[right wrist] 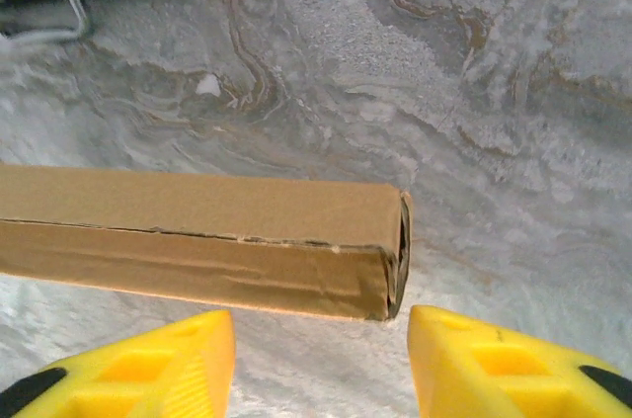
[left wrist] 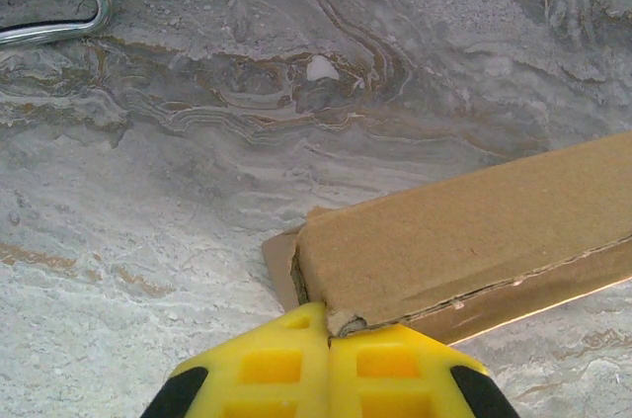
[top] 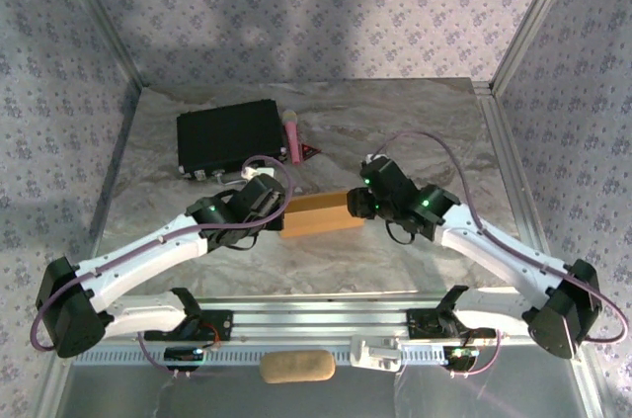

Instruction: Fold the paper box

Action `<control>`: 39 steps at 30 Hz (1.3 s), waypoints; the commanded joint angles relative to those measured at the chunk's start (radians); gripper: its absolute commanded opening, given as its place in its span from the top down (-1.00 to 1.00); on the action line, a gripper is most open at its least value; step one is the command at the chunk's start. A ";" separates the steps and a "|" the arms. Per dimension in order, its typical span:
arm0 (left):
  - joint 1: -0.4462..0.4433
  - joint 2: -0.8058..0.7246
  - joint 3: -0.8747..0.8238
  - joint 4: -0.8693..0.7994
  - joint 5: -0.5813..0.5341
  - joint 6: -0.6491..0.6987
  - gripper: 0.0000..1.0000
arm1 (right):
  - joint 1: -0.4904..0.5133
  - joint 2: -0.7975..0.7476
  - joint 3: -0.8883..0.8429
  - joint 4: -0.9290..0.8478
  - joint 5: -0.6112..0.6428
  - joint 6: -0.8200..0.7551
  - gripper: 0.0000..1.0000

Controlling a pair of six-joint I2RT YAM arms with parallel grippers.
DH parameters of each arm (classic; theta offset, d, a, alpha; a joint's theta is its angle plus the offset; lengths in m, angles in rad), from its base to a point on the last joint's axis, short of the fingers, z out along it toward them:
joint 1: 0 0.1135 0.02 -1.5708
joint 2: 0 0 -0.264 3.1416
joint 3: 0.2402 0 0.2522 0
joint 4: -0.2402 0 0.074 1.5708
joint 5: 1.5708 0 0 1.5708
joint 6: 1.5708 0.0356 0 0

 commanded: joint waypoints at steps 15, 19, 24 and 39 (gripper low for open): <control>-0.035 0.067 0.010 -0.131 0.021 -0.027 1.00 | -0.063 -0.107 -0.161 0.264 -0.196 0.894 -0.34; -0.037 0.067 0.012 -0.134 0.022 -0.027 1.00 | -0.042 -0.093 -0.175 0.293 -0.162 0.988 -0.48; -0.037 0.065 0.014 -0.135 0.022 -0.022 1.00 | -0.053 -0.081 -0.207 0.315 -0.137 1.067 -0.54; -0.040 0.034 0.037 -0.138 0.039 -0.028 0.50 | -0.097 -0.021 -0.258 0.402 -0.167 1.115 -0.12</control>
